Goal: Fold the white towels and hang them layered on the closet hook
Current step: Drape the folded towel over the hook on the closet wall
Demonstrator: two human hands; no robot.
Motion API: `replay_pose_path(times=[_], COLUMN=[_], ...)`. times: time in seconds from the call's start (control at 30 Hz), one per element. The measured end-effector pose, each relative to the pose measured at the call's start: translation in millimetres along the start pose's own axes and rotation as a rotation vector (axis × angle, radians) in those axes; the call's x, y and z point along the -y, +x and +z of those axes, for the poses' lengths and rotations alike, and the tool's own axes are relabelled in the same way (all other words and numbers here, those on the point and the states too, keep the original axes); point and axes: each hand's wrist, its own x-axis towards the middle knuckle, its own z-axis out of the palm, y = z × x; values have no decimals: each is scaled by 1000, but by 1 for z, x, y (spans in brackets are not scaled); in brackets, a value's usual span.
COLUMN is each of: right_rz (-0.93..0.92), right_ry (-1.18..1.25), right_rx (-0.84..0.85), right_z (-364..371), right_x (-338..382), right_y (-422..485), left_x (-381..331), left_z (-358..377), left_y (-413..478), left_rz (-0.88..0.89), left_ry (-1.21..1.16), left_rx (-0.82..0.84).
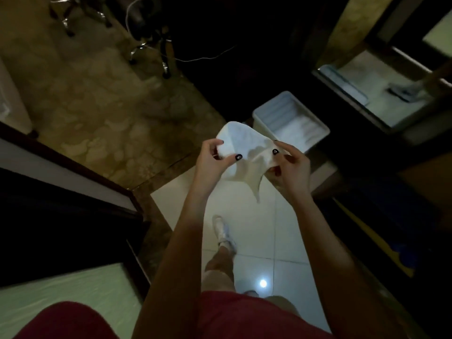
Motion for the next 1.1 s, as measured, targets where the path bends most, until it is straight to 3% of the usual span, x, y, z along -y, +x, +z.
replay_pose_path(times=[0.37,0.63,0.8,1.1], right_rz=[10,-145,-172,-206], right_ry=[220,-30,-146,-420], right_rx=[5,-286,-335,-640], right_z=[-192,-241,-258,-275], right_x=[24,25,42,56], right_y=[-185,-230,-232,-219], left_x=[-66,-105,-129,-148], left_z=[115,173,203,227], left_y=[-158,-203,-215,-200], left_rz=[309,425,370,214], left_ry=[-19,13,-60,-207], left_rx=[463,774,930,1153])
